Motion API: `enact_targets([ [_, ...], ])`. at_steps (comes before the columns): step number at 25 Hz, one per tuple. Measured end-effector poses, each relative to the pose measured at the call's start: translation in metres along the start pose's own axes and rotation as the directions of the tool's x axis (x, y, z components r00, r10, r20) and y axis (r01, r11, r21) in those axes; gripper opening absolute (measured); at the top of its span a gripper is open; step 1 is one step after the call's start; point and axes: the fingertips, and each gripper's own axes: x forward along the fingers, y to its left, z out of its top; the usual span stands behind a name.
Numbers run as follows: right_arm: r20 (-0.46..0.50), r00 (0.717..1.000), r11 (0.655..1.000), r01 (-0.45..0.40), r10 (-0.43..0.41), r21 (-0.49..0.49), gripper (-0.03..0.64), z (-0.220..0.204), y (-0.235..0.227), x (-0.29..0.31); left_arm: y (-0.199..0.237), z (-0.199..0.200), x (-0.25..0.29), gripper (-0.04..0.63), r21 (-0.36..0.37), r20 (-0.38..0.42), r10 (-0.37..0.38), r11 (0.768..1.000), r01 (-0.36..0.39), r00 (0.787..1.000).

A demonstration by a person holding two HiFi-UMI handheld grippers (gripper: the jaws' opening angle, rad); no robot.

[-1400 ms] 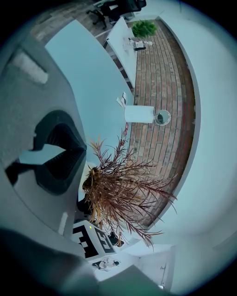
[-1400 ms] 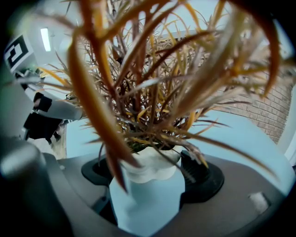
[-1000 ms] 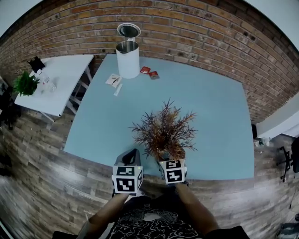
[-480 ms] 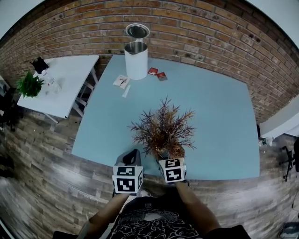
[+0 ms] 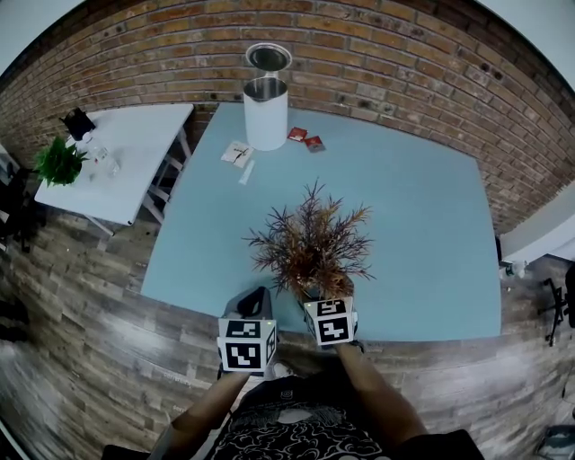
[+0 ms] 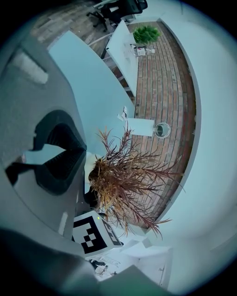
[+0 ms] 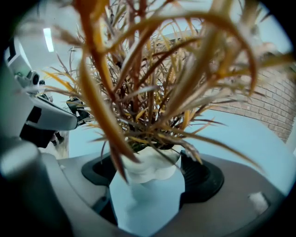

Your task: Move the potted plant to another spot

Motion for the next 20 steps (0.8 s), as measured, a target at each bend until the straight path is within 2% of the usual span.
enact_targets([
  [6, 0.026, 0.999, 0.997, -0.037, 0.036, 0.074, 0.371, -0.001, -0.002, -0.016, -0.019, -0.005, 0.000, -0.008, -0.002, 0.004, -0.022, 1.000, 0.022, 1.000],
  [11, 0.045, 0.998, 0.994, -0.054, 0.050, 0.092, 0.278, -0.008, -0.004, -0.038, -0.041, -0.012, 0.003, -0.006, 0.007, 0.000, -0.049, 0.999, 0.049, 0.999],
  [20, 0.118, 0.993, 0.990, -0.037, 0.020, 0.138, 0.213, -0.013, -0.037, -0.080, -0.104, -0.018, 0.014, -0.006, 0.087, -0.023, -0.114, 0.989, 0.116, 0.993],
])
